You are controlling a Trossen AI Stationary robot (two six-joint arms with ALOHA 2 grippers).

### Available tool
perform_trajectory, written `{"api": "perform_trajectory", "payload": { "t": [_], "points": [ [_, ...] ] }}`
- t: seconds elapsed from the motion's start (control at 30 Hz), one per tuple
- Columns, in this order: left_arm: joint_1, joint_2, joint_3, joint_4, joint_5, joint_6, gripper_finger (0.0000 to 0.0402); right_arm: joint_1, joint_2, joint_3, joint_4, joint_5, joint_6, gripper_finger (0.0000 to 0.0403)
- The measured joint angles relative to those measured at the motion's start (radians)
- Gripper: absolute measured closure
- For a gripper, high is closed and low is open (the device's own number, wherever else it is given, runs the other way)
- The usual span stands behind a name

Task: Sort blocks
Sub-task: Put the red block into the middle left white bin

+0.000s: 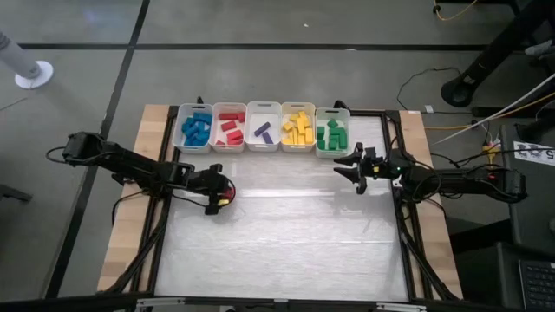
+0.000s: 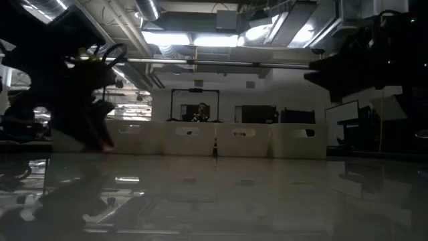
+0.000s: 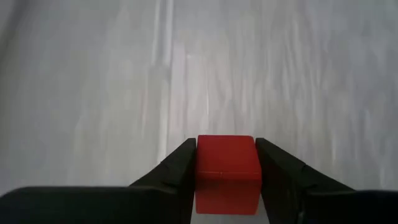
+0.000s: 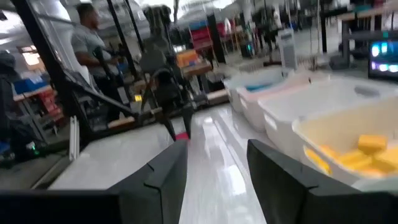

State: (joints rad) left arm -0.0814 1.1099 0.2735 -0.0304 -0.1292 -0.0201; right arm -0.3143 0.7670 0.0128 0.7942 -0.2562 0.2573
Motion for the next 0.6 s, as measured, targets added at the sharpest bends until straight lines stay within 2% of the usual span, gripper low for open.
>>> {"api": "perform_trajectory", "payload": {
  "t": [0.17, 0.4, 0.6],
  "points": [
    [0.016, -0.001, 0.048, 0.045, -0.032, 0.029, 0.028, 0.0, -0.019, 0.0, 0.052, -0.032, 0.0, 0.0233],
    [0.079, -0.002, 0.116, 0.06, -0.133, 0.164, 0.028, 0.0, -0.094, 0.0, 0.043, -0.094, -0.001, 0.0233],
    [0.152, -0.002, 0.133, 0.185, -0.158, 0.267, 0.028, 0.0, -0.184, -0.001, -0.008, -0.096, -0.008, 0.0233]
  ]
}}
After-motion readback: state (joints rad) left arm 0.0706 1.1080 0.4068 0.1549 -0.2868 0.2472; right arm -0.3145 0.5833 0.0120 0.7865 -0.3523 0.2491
